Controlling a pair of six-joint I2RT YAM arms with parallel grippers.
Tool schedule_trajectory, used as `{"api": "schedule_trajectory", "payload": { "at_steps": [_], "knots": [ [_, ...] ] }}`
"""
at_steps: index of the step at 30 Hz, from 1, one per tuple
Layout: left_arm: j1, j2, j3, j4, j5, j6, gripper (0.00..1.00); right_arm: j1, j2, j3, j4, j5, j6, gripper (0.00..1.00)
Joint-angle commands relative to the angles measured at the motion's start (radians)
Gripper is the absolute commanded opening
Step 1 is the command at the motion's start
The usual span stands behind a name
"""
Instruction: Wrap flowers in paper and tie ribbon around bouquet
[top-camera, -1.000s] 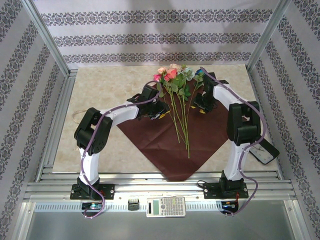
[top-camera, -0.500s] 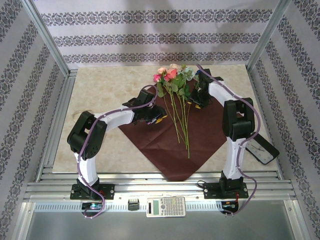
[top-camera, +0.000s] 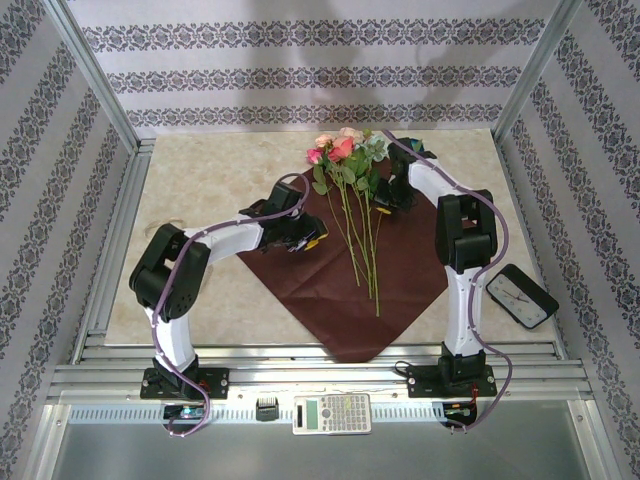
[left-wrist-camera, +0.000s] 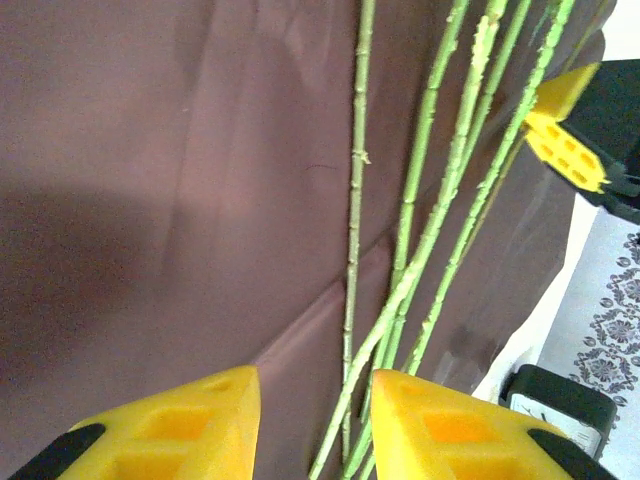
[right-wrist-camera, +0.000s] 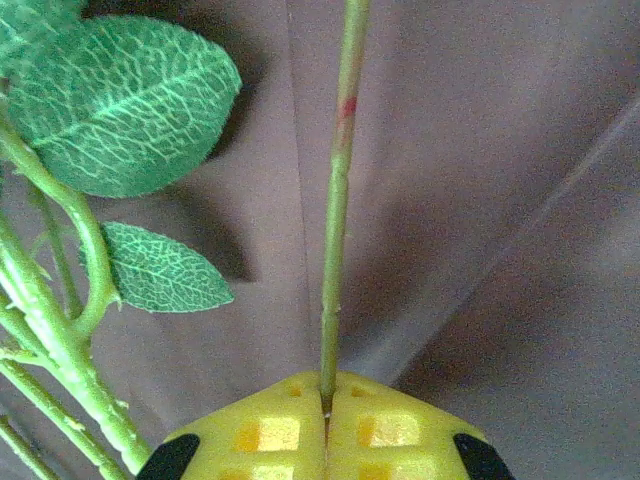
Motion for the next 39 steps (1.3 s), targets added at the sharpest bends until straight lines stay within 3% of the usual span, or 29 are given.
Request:
{"api": "schedule_trajectory", "payload": {
  "at_steps": [1,7,11,17,28,39],
  "knots": [
    [0.013,-0.050,-0.029,0.030,0.006,-0.009,0.34,0.020,-0.103,-0.009,0.008,0.099,-0.060,0.00],
    [0.019,-0.062,-0.061,0.045,0.004,-0.009,0.33,0.071,-0.303,-0.116,0.106,0.136,-0.134,0.00],
    [0.020,-0.062,-0.067,0.054,0.002,-0.015,0.32,0.119,-0.344,-0.137,0.115,0.076,-0.163,0.00],
    [0.021,-0.069,-0.071,0.063,-0.001,-0.021,0.32,0.169,-0.267,-0.095,0.103,-0.045,-0.150,0.00],
    [0.022,-0.132,-0.109,0.045,-0.015,-0.020,0.32,0.158,-0.060,0.026,0.015,-0.067,-0.167,0.00],
    [0.021,-0.152,-0.152,0.052,-0.011,-0.032,0.31,0.133,-0.005,0.162,-0.040,-0.055,-0.195,0.00]
  ]
}}
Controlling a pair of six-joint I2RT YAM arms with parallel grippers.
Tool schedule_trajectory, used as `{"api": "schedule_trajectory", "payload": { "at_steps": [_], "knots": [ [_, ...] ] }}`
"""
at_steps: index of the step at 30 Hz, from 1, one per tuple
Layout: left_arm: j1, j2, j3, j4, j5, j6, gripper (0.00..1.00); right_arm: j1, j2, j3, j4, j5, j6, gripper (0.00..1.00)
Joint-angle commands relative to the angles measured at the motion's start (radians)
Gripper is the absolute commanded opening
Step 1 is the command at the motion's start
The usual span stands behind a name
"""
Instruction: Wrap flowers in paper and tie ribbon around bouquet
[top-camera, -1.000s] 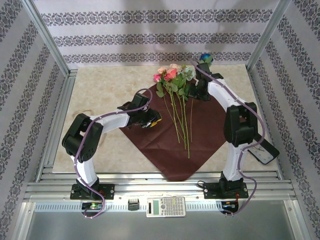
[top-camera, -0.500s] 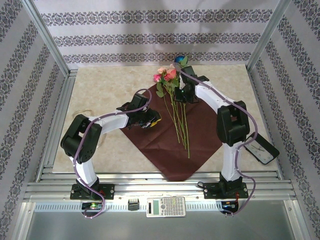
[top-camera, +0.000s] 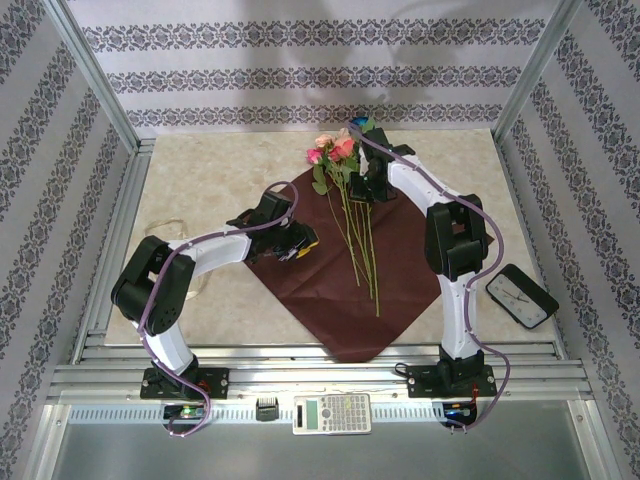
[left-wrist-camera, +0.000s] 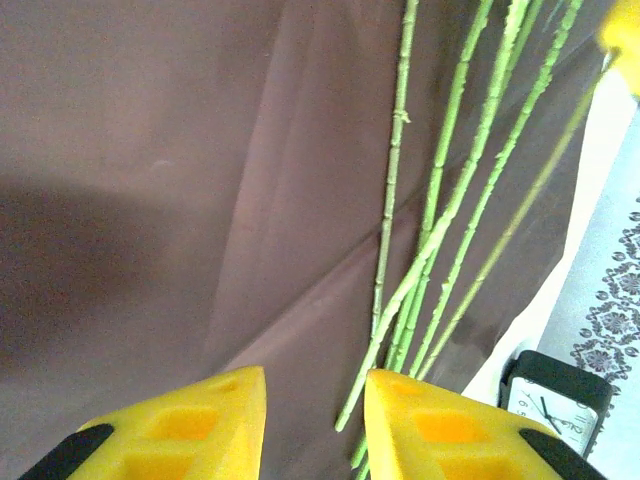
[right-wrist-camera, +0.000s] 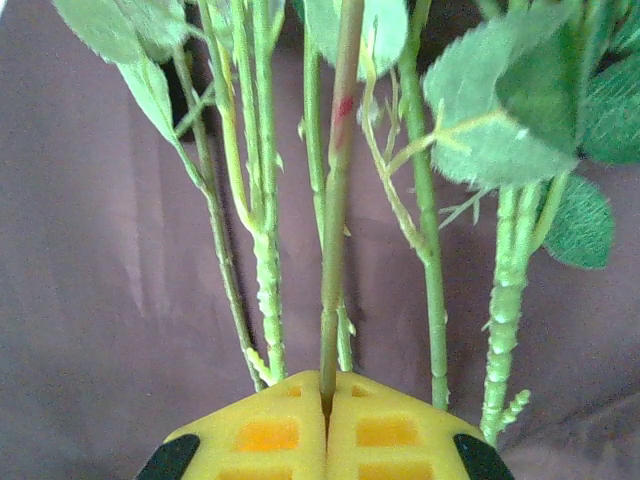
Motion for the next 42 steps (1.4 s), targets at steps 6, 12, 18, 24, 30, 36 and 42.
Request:
{"api": "schedule_trajectory", "payload": {
  "at_steps": [6,12,18,24,30,36,42],
  "knots": [
    [0.012,-0.043,-0.007,0.010,-0.011,-0.008,0.31,-0.011,0.067,0.072,-0.061,-0.021,-0.017,0.00],
    [0.012,-0.058,-0.022,0.010,-0.015,-0.011,0.32,-0.010,0.070,0.027,-0.055,-0.033,-0.005,0.00],
    [0.014,-0.054,-0.040,-0.050,-0.019,-0.043,0.32,0.006,-0.004,0.028,-0.081,0.005,-0.019,0.43],
    [0.025,-0.092,-0.081,-0.186,-0.089,-0.108,0.34,0.044,-0.209,-0.106,-0.076,0.075,0.010,0.51],
    [0.084,-0.194,-0.163,-0.277,-0.106,-0.179,0.41,0.229,-0.400,-0.371,-0.043,0.099,-0.023,0.50],
    [0.184,-0.189,-0.231,-0.171,-0.022,-0.191,0.34,0.482,-0.432,-0.484,-0.007,0.069,-0.023,0.53],
    [0.235,-0.042,-0.180,-0.074,0.015,-0.142,0.23,0.693,-0.368,-0.480,-0.035,0.171,-0.061,0.65]
  ]
}}
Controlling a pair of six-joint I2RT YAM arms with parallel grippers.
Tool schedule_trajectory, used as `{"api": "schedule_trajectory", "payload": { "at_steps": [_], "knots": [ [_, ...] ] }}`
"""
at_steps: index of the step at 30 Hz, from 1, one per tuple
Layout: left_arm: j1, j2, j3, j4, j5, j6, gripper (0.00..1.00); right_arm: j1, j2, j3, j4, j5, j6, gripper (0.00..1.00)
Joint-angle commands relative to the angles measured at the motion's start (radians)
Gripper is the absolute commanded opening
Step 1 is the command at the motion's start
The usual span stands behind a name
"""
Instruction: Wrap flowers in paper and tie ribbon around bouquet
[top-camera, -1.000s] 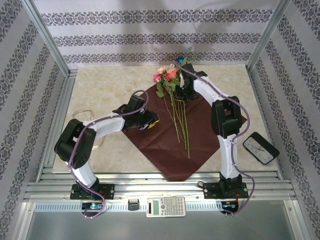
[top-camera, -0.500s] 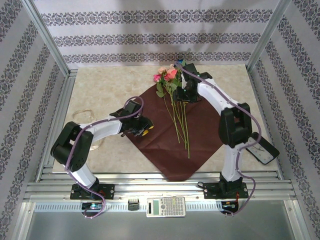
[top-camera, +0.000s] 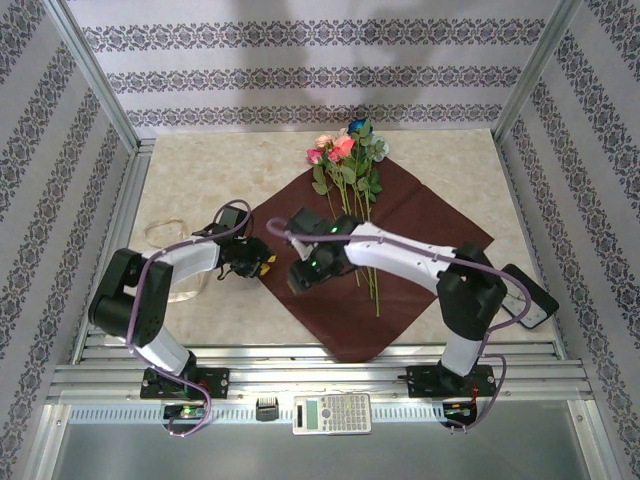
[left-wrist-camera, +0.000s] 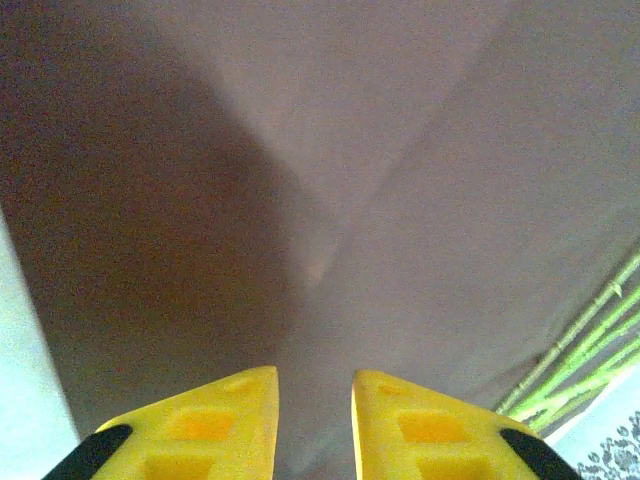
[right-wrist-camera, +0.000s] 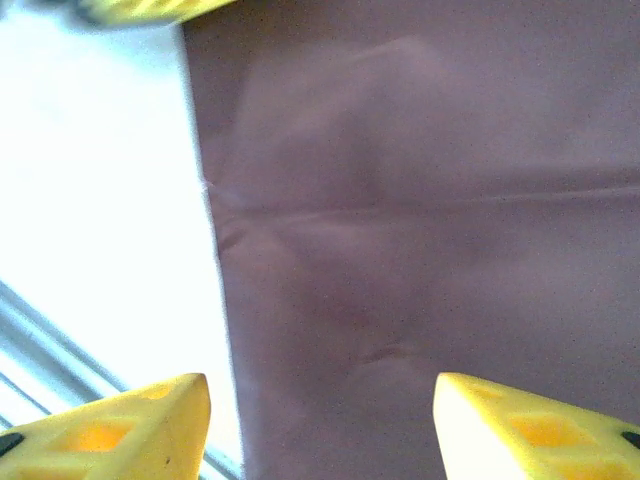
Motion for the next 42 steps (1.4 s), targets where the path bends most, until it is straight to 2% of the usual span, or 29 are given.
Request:
{"api": "schedule_trajectory", "payload": {
  "at_steps": [1,5,10,20,26,31,34,39,42],
  "knots": [
    [0.022,0.059,0.041,0.048,0.021,0.044,0.21,0.076,0.048,0.010,-0.024,0.093,-0.041,0.67],
    [0.040,0.100,0.043,0.055,0.027,0.052,0.17,0.150,0.115,0.049,-0.046,0.165,-0.084,0.75],
    [0.053,0.118,0.037,0.066,0.032,0.069,0.16,0.183,0.189,0.080,-0.078,0.228,-0.108,0.77],
    [0.071,0.127,0.070,0.054,0.041,0.086,0.16,0.197,0.251,0.075,-0.092,0.269,-0.119,0.67],
    [0.071,0.140,0.090,0.037,0.040,0.097,0.15,0.201,0.242,0.022,-0.084,0.288,-0.120,0.52],
    [0.072,0.148,0.103,0.029,0.043,0.107,0.15,0.192,0.225,0.012,-0.070,0.284,-0.136,0.33],
    [0.072,0.136,0.115,0.010,0.034,0.115,0.15,0.177,0.224,0.042,-0.073,0.261,-0.159,0.18],
    [0.071,0.085,0.145,-0.047,0.016,0.126,0.17,0.131,0.184,0.079,-0.070,0.123,-0.217,0.00],
    [0.069,0.028,0.149,-0.089,-0.001,0.115,0.28,0.092,0.173,0.096,-0.080,-0.010,-0.255,0.00]
  ]
}}
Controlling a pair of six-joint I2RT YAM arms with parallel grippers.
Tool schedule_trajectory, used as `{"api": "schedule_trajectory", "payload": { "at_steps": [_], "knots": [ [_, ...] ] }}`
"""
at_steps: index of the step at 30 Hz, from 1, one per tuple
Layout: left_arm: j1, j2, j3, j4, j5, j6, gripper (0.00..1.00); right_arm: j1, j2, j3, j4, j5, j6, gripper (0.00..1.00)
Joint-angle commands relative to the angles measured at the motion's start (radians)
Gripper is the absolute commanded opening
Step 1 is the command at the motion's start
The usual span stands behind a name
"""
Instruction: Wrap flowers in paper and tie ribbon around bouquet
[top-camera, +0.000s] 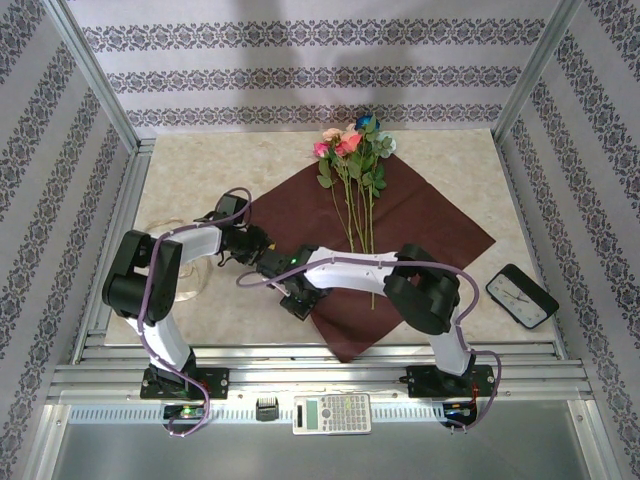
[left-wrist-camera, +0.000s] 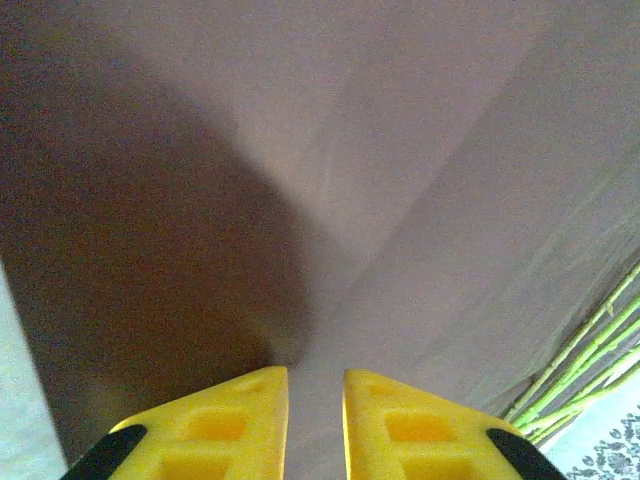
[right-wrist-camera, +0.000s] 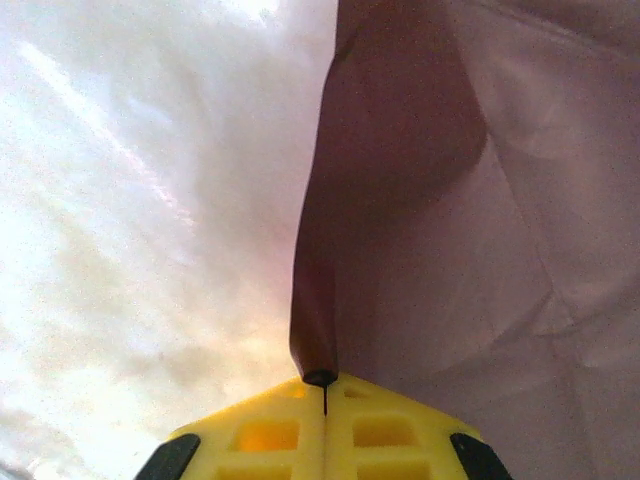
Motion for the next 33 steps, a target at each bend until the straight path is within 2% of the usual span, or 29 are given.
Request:
{"api": "schedule_trajectory", "payload": {
  "at_steps": [1,4,8,11,14,18,23,29,33],
  "knots": [
    [0.010,-0.098,0.027,-0.100,-0.042,0.007,0.33,-0.044,-0.048,0.044,-0.031,-0.183,-0.063,0.00],
    [0.009,-0.188,-0.004,-0.151,-0.053,-0.041,0.41,-0.097,-0.044,0.046,-0.034,-0.318,-0.079,0.00],
    [-0.014,-0.325,-0.087,-0.196,-0.054,-0.170,0.47,-0.142,-0.027,0.064,-0.060,-0.404,-0.114,0.00],
    [-0.068,-0.380,-0.148,-0.205,-0.042,-0.278,0.50,-0.171,-0.013,0.070,-0.057,-0.464,-0.115,0.00],
    [-0.129,-0.396,-0.205,-0.161,-0.028,-0.399,0.52,-0.183,-0.005,0.077,-0.055,-0.485,-0.117,0.00],
    [-0.194,-0.405,-0.255,-0.049,-0.068,-0.561,0.54,-0.189,0.001,0.083,-0.053,-0.502,-0.118,0.00],
    [-0.232,-0.388,-0.259,-0.015,-0.087,-0.636,0.54,-0.201,0.005,0.080,-0.046,-0.510,-0.115,0.00],
    [-0.261,-0.417,-0.268,-0.066,-0.114,-0.648,0.54,-0.213,0.002,0.072,-0.034,-0.522,-0.108,0.00],
    [-0.274,-0.420,-0.288,-0.002,-0.108,-0.681,0.55,-0.214,0.007,0.070,-0.030,-0.546,-0.109,0.00]
  ]
}}
